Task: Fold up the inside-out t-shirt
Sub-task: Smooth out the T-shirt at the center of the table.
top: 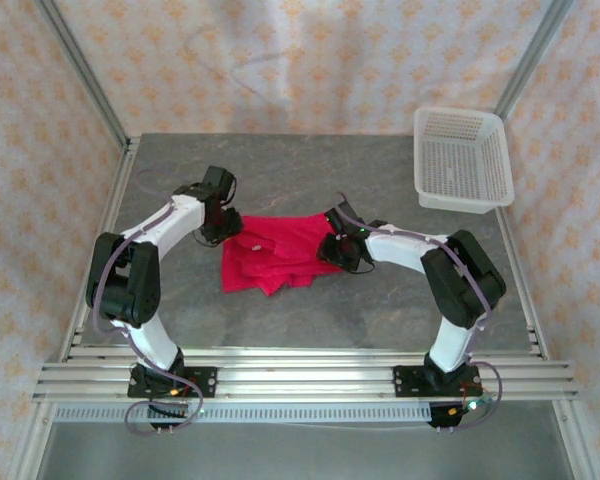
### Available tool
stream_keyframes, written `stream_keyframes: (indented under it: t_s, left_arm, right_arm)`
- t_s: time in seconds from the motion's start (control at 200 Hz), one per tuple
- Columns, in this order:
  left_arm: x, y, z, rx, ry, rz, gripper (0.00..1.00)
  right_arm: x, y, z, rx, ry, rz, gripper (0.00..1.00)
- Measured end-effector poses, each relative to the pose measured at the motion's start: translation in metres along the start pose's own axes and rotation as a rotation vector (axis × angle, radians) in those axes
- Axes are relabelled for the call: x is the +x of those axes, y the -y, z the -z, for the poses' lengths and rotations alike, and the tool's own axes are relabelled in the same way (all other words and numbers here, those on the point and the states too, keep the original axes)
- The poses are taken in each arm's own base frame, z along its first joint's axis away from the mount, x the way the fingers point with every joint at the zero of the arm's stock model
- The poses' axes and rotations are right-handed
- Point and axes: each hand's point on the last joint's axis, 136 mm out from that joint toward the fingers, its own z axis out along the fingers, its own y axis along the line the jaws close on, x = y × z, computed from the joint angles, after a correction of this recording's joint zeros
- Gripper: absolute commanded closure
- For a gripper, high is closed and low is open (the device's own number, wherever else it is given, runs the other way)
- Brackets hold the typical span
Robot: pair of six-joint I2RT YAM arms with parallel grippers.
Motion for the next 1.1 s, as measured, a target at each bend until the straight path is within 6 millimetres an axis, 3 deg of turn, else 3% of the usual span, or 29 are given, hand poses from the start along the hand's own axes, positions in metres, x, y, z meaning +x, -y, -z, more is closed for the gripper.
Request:
stream_keyframes:
  t_s: [0.15, 0.275, 0.41, 0.505, 0.686, 0.826, 0.926, 1.031, 1.101]
  left_arm:
    - [-0.001, -0.012, 0.002, -0.015, 0.018, 0.019, 0.34]
    - [0.017, -0.01, 0.028, 0.081, 0.045, 0.032, 0.48]
    - [0.041, 0.001, 0.049, 0.213, 0.051, 0.038, 0.49]
    - [0.066, 0.01, 0.039, 0.264, -0.003, 0.031, 0.49]
    - [0.108, 0.017, 0.002, 0.264, -0.146, 0.038, 0.53]
    - [0.112, 0.017, -0.015, 0.242, -0.176, 0.064, 0.82]
    - [0.11, 0.017, -0.014, 0.237, -0.17, 0.068, 1.0]
    - [0.102, 0.02, -0.002, 0.236, -0.142, 0.063, 1.0]
    - [0.094, 0.023, 0.017, 0.249, -0.101, 0.053, 1.0]
  right_arm:
    - [0.0, -0.001, 0.0, -0.002, -0.002, 0.0, 0.6]
    - [0.0, -0.002, 0.001, -0.004, -0.006, 0.0, 0.6]
    - [0.0, -0.004, 0.003, -0.001, -0.012, -0.001, 0.59]
    - [-0.001, -0.006, 0.005, 0.0, -0.019, -0.001, 0.59]
    - [-0.005, -0.016, 0.011, -0.014, -0.021, 0.0, 0.58]
    - [-0.009, -0.021, 0.019, -0.017, -0.016, 0.005, 0.57]
    - [-0.015, -0.029, 0.023, -0.028, -0.003, 0.011, 0.57]
    - [-0.025, -0.037, 0.025, -0.04, 0.014, 0.012, 0.57]
    - [-0.031, -0.036, 0.019, -0.025, 0.018, 0.004, 0.57]
